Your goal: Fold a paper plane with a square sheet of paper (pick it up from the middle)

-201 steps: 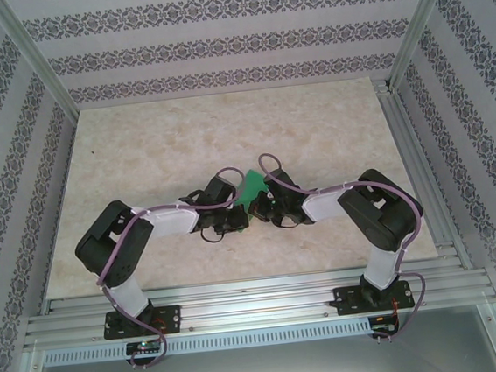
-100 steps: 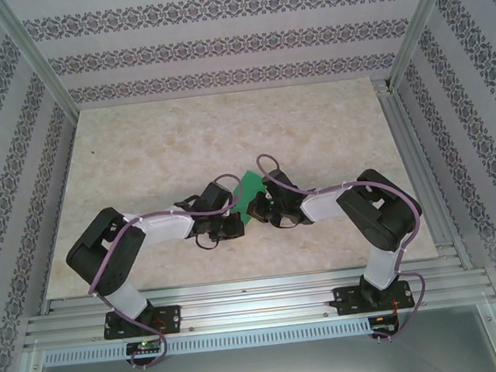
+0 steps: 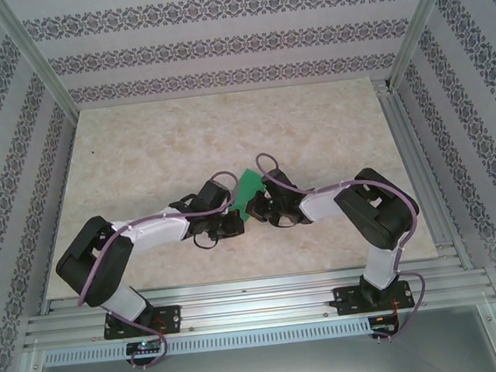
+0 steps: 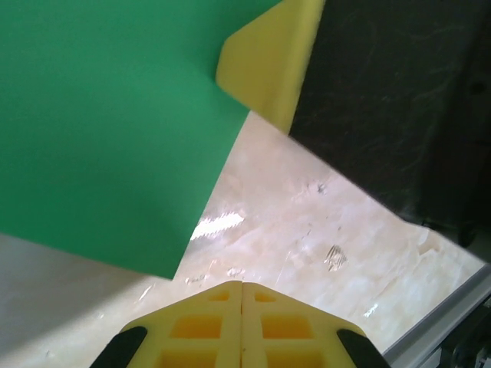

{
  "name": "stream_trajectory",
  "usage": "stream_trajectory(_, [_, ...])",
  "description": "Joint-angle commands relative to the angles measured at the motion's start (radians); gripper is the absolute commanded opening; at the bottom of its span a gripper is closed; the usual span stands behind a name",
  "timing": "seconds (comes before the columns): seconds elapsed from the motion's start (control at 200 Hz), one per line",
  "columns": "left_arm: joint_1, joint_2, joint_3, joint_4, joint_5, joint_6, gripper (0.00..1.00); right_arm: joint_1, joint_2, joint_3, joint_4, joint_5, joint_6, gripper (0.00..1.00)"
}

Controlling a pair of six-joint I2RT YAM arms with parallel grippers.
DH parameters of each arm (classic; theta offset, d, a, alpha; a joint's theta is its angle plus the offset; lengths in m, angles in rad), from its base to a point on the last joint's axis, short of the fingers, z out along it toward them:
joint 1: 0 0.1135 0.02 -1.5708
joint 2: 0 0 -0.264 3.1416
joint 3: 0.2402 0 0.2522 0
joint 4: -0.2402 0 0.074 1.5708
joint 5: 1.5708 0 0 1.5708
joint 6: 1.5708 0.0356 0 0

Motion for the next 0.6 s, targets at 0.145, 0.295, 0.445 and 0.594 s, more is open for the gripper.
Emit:
stream_trajectory(0.145, [-0.014, 0.066, 0.031, 0.022, -0.094, -0.017, 0.07, 0.01, 0.063, -0.027, -0.084, 0.044, 0.0, 0.0])
stream_trajectory(0.295, [-0.014, 0.039, 0.038, 0.032, -0.082, -0.012, 0.08, 0.01, 0.059, -0.032, -0.089, 0.044, -0.003, 0.0])
stream_trajectory(0.445, [-0.013, 0.011, 0.045, 0.022, -0.09, -0.022, 0.09, 0.009, 0.052, -0.036, -0.092, 0.049, -0.005, 0.0])
stream_trajectory(0.594, [-0.012, 0.019, 0.054, 0.012, -0.147, -0.031, 0.11, 0.01, 0.057, -0.037, -0.085, 0.048, -0.002, 0.0])
